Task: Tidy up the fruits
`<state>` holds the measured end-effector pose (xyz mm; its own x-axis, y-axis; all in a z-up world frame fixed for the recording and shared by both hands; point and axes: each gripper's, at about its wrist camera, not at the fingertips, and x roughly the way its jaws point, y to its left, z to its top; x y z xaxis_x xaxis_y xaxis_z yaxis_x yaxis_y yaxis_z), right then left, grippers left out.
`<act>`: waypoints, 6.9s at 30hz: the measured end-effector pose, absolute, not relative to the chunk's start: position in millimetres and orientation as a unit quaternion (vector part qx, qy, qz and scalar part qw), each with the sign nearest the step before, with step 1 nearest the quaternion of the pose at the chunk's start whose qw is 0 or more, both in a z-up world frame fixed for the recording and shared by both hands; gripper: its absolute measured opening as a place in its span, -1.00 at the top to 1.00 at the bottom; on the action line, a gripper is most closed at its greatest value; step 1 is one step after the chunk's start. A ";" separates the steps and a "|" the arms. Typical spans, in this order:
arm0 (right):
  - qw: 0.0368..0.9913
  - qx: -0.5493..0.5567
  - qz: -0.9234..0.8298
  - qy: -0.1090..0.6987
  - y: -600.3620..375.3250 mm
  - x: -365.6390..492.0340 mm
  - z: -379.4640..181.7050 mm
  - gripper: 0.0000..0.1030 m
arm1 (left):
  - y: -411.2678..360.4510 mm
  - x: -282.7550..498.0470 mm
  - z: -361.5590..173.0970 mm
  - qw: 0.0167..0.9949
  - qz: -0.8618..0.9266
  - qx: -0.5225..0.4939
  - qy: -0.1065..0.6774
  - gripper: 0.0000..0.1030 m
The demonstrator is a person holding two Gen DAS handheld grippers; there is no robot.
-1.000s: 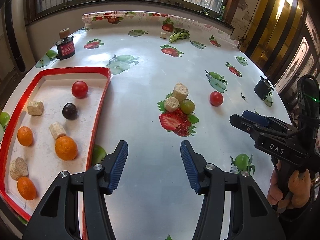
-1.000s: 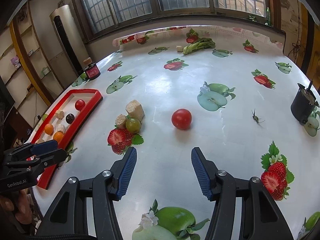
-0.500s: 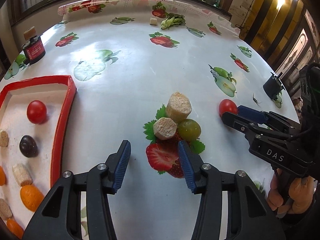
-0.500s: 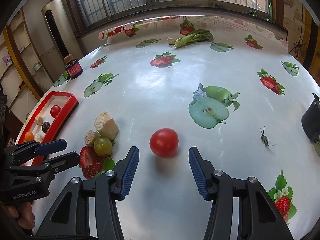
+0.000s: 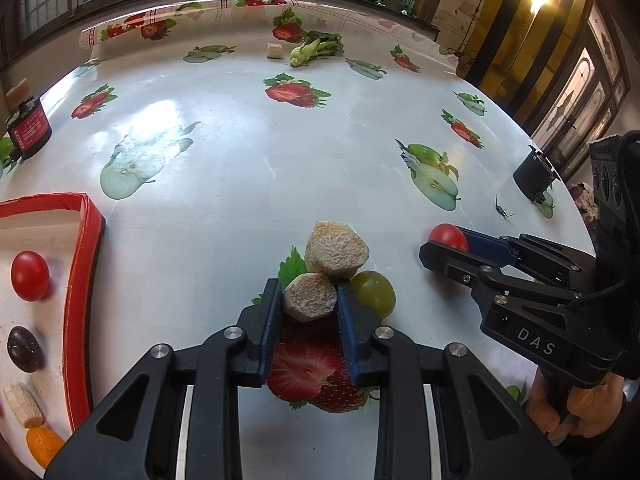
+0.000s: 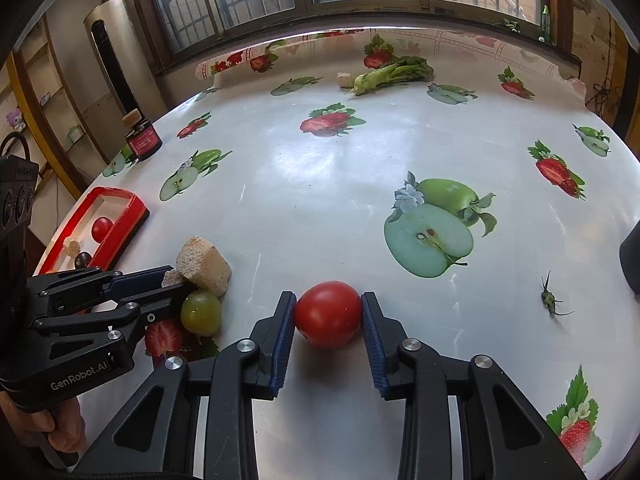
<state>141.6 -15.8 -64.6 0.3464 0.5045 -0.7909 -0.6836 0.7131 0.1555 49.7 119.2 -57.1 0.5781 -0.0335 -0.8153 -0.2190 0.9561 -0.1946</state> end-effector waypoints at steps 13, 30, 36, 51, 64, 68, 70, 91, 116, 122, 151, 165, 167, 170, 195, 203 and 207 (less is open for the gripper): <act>0.819 -0.081 0.357 0.443 -38.9 131.2 -59.0 0.34 | 101.8 26.0 -55.3 0.874 0.004 -0.164 0.458 0.53; 0.821 -0.076 0.372 0.426 -45.4 95.3 -36.6 0.34 | 120.6 -42.2 -22.7 0.887 0.040 -0.184 0.421 0.52; 0.815 -0.087 0.393 0.416 -25.4 77.1 -27.7 0.35 | 139.3 -69.0 -15.0 0.891 0.069 -0.189 0.407 0.52; 0.793 -0.117 0.441 0.403 30.3 36.9 -18.9 0.35 | 186.2 -112.8 -10.2 0.888 0.134 -0.207 0.389 0.52; 0.778 -0.130 0.472 0.394 65.5 14.3 -12.9 0.35 | 203.9 -128.8 -4.5 0.887 0.167 -0.202 0.380 0.52; 0.772 -0.134 0.483 0.391 77.0 8.1 -11.1 0.35 | 210.1 -133.1 -2.9 0.886 0.177 -0.202 0.378 0.52; 0.769 -0.135 0.487 0.390 82.7 4.8 -10.4 0.35 | 213.6 -135.8 -2.7 0.885 0.181 -0.204 0.377 0.52; 0.746 -0.153 0.523 0.383 135.2 -14.1 -8.4 0.35 | 260.1 -162.5 -6.2 0.873 0.218 -0.237 0.367 0.52; 0.728 -0.163 0.530 0.404 190.6 8.5 -30.3 0.35 | 258.3 -140.6 -29.9 0.860 0.214 -0.250 0.390 0.52; 0.724 -0.166 0.530 0.409 198.4 12.7 -38.2 0.35 | 270.2 -124.6 -28.9 0.859 0.231 -0.237 0.391 0.52; 0.727 -0.160 0.529 0.408 187.8 13.5 -33.9 0.09 | 271.9 -130.9 -34.1 0.836 0.268 -0.226 0.422 -0.09; 0.749 -0.138 0.510 0.400 132.2 18.5 -16.9 -0.07 | 246.1 -128.2 -19.0 0.849 0.249 -0.218 0.412 -0.09; 0.753 -0.136 0.504 0.400 123.0 20.3 -15.8 -0.08 | 241.6 -125.6 -17.4 0.852 0.243 -0.216 0.411 -0.09; 0.758 -0.132 0.497 0.402 110.1 23.9 -15.2 -0.08 | 234.5 -120.4 -15.9 0.855 0.234 -0.214 0.411 -0.09; 0.794 -0.106 0.415 0.431 11.9 69.0 -43.8 -0.10 | 173.4 -68.6 -15.7 0.867 0.163 -0.195 0.428 -0.08; 0.797 -0.119 0.403 0.434 28.1 94.4 -58.1 0.27 | 162.2 -38.0 -17.8 0.867 0.146 -0.189 0.437 -0.08; 0.793 -0.098 0.404 0.446 20.0 105.3 -62.3 0.50 | 154.0 -16.9 -23.2 0.865 0.133 -0.186 0.447 -0.08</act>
<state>105.3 20.0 -62.3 0.2767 0.5527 -0.7861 -0.7277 0.6548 0.2042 -16.9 154.0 -23.2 0.5657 0.0632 -0.8222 -0.3962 0.8953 -0.2037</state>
